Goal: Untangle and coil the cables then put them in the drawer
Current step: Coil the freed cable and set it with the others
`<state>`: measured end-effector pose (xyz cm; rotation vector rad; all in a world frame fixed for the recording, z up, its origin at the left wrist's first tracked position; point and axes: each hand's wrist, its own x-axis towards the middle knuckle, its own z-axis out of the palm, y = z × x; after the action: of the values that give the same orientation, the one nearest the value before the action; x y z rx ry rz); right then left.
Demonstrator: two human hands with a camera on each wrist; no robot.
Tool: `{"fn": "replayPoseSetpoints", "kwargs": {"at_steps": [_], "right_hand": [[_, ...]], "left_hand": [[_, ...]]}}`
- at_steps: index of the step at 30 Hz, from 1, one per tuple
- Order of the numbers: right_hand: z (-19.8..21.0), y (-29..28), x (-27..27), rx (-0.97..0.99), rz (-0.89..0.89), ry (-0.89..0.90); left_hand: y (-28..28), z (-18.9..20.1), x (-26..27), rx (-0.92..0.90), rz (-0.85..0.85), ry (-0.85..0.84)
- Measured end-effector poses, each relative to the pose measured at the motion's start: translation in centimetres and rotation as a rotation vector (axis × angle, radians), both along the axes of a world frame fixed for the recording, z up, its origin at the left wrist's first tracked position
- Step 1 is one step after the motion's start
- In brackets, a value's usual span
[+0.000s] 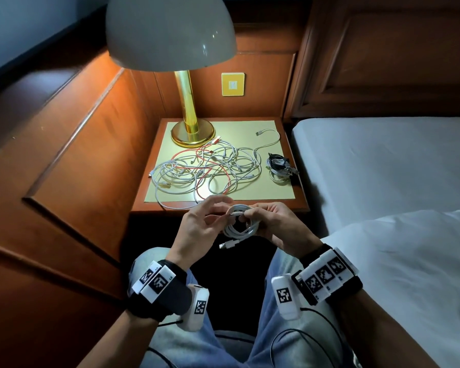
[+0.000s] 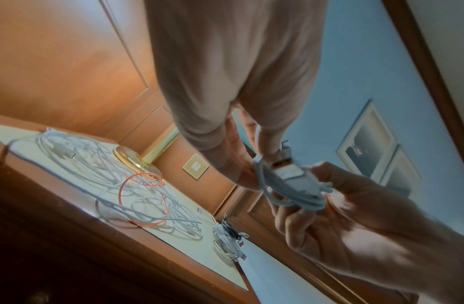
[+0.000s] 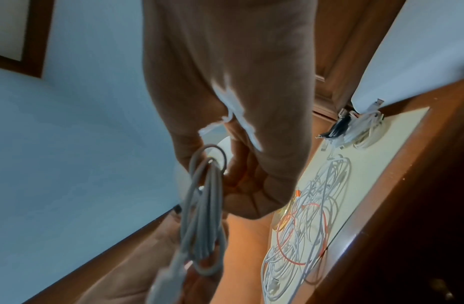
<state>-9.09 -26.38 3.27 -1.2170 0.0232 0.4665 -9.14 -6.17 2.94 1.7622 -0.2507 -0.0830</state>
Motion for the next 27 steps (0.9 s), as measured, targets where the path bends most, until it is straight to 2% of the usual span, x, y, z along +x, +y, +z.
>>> {"fn": "replayPoseSetpoints", "kwargs": {"at_steps": [4, 9, 13, 19, 27], "right_hand": [[-0.1, 0.5, -0.5, 0.009, -0.077, -0.014], [0.0, 1.1, -0.8, -0.142, -0.114, -0.150], [0.3, 1.0, -1.0, -0.327, -0.166, -0.269], [0.5, 0.9, -1.6, -0.316, -0.165, -0.358], [0.7, 1.1, -1.9, -0.316, -0.193, -0.413]], "left_hand": [[-0.5, -0.2, -0.3, 0.228, 0.010, -0.371], [-0.8, 0.2, 0.0, 0.341, 0.137, -0.518], [-0.5, 0.2, 0.3, 0.436, 0.152, -0.551], [0.1, 0.5, 0.3, 0.378, 0.234, -0.528], [0.5, 0.7, 0.9, 0.183, 0.260, -0.298]]}}
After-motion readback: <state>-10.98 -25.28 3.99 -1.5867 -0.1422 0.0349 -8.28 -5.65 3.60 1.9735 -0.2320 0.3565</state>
